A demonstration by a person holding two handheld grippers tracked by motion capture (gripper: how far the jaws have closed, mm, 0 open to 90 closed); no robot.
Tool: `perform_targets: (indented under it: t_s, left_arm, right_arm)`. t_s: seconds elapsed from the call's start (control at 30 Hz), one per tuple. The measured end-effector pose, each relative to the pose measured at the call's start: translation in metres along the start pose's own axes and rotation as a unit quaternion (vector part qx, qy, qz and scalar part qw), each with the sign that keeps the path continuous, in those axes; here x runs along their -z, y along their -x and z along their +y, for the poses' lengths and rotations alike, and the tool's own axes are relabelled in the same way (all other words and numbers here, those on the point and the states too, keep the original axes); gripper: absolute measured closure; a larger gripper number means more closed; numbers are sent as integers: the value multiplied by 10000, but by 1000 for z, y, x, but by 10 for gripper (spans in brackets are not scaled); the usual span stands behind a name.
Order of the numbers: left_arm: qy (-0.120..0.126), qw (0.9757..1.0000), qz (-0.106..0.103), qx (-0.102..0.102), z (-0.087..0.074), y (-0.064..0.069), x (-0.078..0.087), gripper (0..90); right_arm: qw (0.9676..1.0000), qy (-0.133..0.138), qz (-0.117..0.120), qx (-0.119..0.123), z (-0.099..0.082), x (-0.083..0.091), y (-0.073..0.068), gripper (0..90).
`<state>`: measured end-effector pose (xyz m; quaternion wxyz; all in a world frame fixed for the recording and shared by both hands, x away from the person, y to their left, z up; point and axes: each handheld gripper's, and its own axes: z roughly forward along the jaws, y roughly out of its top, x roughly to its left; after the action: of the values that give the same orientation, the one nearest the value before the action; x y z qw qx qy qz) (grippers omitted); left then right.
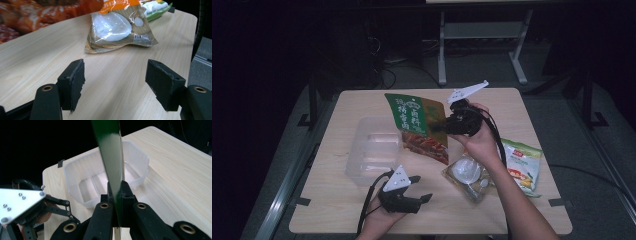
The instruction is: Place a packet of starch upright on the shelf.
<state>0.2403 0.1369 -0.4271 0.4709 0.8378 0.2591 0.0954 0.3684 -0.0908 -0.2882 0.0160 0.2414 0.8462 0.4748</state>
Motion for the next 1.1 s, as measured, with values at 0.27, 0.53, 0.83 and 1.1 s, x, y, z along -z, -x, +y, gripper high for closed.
perform_targets:
  t_s: [0.27, 0.53, 0.83, 1.1]
  left_arm:
    - [-17, 9999, 24, -102, 0, 1, -1, 308]
    - [20, 10000, 3, -19, -1, 2, -1, 304]
    - [22, 10000, 17, 14, -3, 1, 0, 303]
    - [-1, 9999, 109, 39, -4, -2, 2, 298]
  right_arm:
    - [9999, -26, 51, 122, 18, -15, 0, 900]
    - [9997, -30, 161, 184, 36, -41, 4, 900]
    - [9995, 21, 241, 213, 52, -59, 9, 900]
    - [9995, 32, 221, 243, 66, -73, 12, 900]
